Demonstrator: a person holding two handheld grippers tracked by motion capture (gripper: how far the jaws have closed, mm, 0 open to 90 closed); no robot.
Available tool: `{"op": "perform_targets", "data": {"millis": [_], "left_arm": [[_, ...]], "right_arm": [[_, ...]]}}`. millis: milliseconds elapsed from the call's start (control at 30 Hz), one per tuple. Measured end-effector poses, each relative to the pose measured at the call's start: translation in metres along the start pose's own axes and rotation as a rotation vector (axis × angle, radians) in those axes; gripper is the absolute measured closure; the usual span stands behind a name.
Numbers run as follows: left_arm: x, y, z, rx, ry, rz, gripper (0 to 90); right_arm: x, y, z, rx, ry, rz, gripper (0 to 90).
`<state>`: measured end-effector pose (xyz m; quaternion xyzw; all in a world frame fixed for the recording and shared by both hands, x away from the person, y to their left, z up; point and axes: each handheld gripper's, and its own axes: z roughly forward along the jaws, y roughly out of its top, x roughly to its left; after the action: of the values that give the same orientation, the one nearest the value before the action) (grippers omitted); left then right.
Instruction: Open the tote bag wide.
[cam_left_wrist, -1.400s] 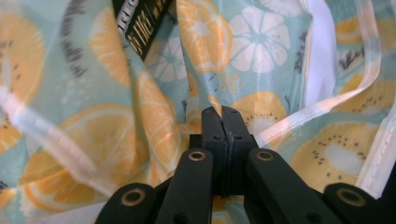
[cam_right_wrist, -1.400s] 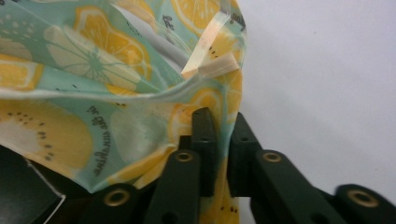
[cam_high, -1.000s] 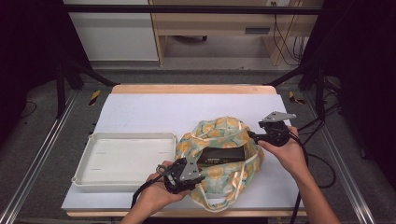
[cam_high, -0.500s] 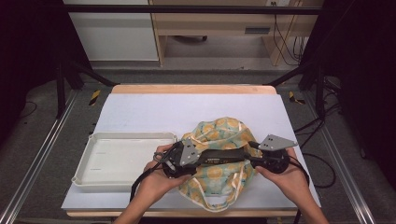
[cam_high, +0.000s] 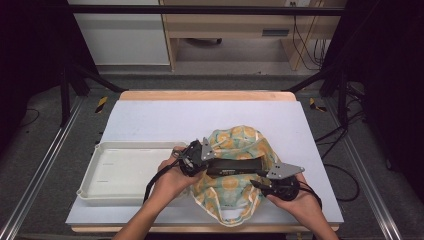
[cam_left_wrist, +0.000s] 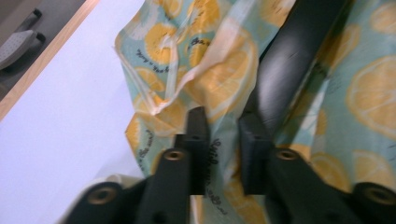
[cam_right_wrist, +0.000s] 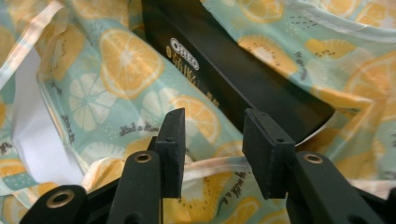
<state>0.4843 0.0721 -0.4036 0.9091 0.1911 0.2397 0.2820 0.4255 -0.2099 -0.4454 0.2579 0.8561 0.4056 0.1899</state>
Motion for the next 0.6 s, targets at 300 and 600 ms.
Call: {"op": "perform_targets", "data": {"millis": [300,600], "left_arm": [[0.008,-0.004,0.001,-0.016,0.000,-0.032,88.1],[0.005,-0.003,-0.011,-0.025,-0.022,-0.014,88.4]], "right_arm": [[0.005,0.010,0.002,0.003,0.013,-0.088,55.6],[0.001,0.024,0.019,0.043,0.093,-0.155,51.3]]}}
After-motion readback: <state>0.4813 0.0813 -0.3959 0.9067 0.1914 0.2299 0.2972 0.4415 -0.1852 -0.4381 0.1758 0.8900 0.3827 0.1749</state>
